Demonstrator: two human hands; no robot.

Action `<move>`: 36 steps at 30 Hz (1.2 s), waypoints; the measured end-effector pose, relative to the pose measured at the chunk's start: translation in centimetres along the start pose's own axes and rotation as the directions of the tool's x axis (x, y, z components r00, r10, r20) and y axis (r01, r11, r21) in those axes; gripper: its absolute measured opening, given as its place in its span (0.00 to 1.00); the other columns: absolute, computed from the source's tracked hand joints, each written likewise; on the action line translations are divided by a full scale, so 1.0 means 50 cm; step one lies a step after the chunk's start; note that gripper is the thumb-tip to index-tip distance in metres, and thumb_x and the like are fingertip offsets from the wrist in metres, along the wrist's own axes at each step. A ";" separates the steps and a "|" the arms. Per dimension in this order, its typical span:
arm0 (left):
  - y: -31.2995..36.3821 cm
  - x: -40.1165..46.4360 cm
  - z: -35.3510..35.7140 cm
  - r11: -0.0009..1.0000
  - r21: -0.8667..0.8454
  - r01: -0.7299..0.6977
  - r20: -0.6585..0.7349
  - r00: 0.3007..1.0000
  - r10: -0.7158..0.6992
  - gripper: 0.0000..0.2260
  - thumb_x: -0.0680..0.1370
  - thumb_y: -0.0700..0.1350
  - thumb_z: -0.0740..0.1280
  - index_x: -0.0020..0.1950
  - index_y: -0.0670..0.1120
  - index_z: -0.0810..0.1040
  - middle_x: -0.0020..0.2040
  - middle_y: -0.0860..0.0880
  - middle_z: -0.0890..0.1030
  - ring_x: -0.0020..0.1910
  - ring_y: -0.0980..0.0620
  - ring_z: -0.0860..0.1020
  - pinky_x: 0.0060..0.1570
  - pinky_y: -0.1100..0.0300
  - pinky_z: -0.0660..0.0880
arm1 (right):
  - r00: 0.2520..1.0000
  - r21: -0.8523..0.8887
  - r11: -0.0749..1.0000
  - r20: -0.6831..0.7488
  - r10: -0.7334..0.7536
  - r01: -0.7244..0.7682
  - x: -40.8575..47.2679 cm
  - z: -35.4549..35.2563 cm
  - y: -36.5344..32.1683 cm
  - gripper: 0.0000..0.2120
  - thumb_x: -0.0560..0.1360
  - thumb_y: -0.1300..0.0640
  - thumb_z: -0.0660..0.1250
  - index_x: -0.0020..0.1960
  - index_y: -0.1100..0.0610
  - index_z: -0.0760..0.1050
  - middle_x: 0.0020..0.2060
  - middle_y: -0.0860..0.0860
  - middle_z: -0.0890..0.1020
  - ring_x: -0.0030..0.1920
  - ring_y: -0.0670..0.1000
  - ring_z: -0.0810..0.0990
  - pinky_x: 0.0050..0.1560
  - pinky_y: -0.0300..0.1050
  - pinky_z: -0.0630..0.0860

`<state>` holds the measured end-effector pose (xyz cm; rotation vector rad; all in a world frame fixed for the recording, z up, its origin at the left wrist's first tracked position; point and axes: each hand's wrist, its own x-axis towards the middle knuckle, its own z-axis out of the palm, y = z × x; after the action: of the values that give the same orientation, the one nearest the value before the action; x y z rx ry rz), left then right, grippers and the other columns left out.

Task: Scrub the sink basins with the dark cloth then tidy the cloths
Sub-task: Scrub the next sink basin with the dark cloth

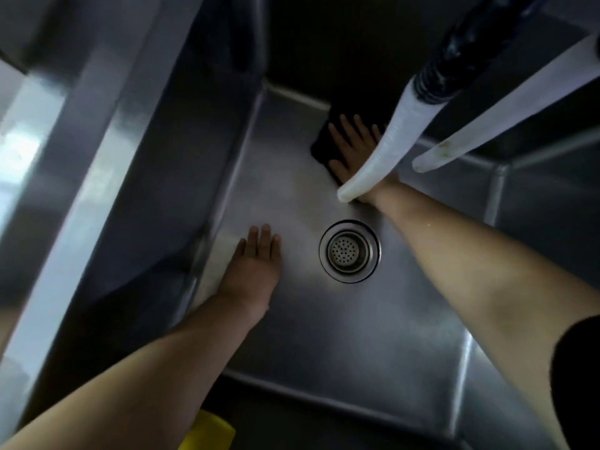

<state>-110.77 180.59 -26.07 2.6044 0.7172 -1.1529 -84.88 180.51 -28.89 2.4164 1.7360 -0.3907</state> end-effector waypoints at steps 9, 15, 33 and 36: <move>0.007 -0.005 -0.001 0.998 0.067 -0.001 0.008 1.000 0.001 0.50 0.72 0.49 0.72 0.75 0.35 0.37 0.75 0.33 0.39 0.75 0.34 0.44 0.74 0.46 0.48 | 0.851 -0.007 0.852 0.028 0.524 -0.524 -0.210 0.066 0.236 0.31 0.79 0.42 0.46 0.78 0.53 0.42 0.77 0.53 0.44 0.76 0.55 0.41 0.75 0.53 0.39; 0.004 -0.008 0.000 0.997 0.075 -0.015 -0.006 1.000 0.015 0.49 0.73 0.50 0.71 0.75 0.36 0.37 0.75 0.34 0.39 0.75 0.34 0.43 0.74 0.47 0.47 | 0.725 0.117 0.719 0.020 0.688 -0.685 -0.217 0.092 0.101 0.31 0.80 0.44 0.50 0.78 0.53 0.45 0.77 0.57 0.47 0.76 0.60 0.43 0.74 0.58 0.41; 0.153 0.021 -0.012 0.981 0.182 -0.067 -0.068 0.994 0.081 0.27 0.81 0.35 0.52 0.74 0.31 0.40 0.75 0.30 0.43 0.74 0.31 0.47 0.73 0.41 0.51 | 0.797 0.054 0.795 0.032 0.604 -0.604 -0.244 0.095 0.195 0.30 0.80 0.44 0.50 0.78 0.51 0.45 0.77 0.55 0.47 0.76 0.58 0.43 0.74 0.57 0.41; 0.152 0.025 -0.003 0.981 0.183 -0.071 -0.076 0.993 0.086 0.29 0.80 0.35 0.56 0.74 0.30 0.40 0.74 0.29 0.43 0.74 0.30 0.47 0.73 0.43 0.52 | 0.784 0.037 0.783 0.046 0.619 -0.620 -0.179 0.075 0.246 0.30 0.80 0.42 0.48 0.78 0.49 0.42 0.77 0.56 0.45 0.76 0.59 0.41 0.74 0.58 0.39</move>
<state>-106.09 174.51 -26.99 2.8173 0.5425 -1.1406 -76.43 167.41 -30.35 2.8042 0.8198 -0.3742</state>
